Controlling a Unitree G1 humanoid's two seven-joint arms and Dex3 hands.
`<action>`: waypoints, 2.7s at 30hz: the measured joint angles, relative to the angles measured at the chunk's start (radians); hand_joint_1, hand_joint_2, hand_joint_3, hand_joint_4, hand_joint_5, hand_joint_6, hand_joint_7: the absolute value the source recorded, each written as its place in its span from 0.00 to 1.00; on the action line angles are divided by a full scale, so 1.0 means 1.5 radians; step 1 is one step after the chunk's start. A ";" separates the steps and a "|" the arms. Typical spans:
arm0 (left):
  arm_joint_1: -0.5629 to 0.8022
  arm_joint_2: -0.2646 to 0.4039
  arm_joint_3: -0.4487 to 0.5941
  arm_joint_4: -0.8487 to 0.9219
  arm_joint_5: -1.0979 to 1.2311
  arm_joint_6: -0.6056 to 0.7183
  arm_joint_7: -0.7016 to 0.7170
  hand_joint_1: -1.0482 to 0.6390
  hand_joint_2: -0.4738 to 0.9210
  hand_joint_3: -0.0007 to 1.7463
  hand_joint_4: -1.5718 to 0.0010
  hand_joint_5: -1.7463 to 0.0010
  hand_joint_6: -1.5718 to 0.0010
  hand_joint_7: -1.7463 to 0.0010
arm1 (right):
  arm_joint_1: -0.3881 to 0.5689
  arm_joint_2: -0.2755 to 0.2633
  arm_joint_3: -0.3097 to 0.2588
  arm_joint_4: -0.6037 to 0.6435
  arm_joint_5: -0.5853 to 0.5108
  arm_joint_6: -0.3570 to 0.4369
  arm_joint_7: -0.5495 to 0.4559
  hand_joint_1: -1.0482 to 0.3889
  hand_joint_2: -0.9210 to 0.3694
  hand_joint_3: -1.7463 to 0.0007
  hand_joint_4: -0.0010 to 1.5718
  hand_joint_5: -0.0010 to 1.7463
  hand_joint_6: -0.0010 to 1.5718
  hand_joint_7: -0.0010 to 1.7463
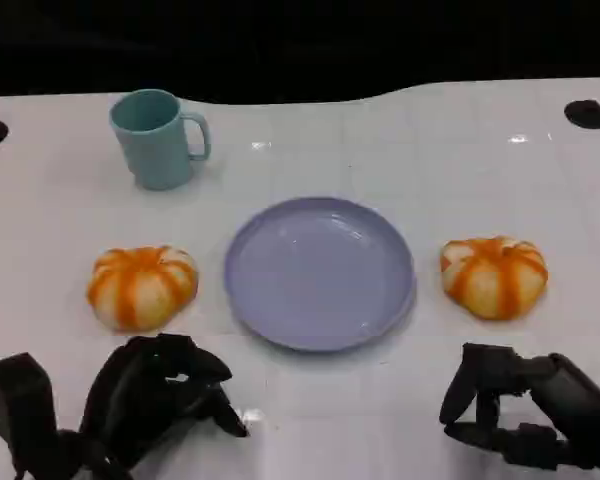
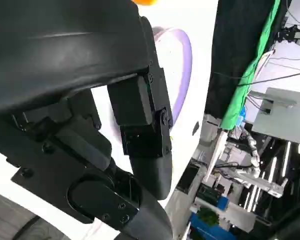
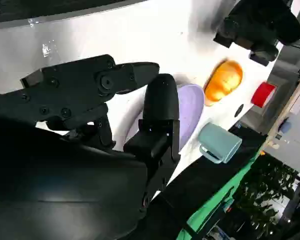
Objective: Grasp the bread from the table and place it into the plate.
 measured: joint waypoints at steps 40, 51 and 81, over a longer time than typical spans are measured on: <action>-0.003 0.000 0.001 0.005 -0.001 0.003 0.000 0.00 0.84 0.00 0.00 0.66 0.00 0.87 | -0.007 -0.015 -0.017 -0.020 -0.118 -0.040 -0.112 0.43 0.00 0.92 0.31 0.64 0.34 0.39; -0.006 0.000 0.002 0.009 -0.001 0.002 0.000 0.00 0.84 0.00 0.00 0.66 0.00 0.88 | -0.029 -0.072 -0.040 -0.052 -0.253 -0.065 -0.217 0.44 0.00 0.96 0.23 0.29 0.36 0.06; -0.018 -0.001 0.001 0.029 0.002 -0.012 0.000 0.00 0.84 0.00 0.00 0.66 0.00 0.87 | -0.197 -0.153 0.065 -0.010 -0.544 0.184 -0.327 0.41 0.06 1.00 0.05 0.13 0.18 0.00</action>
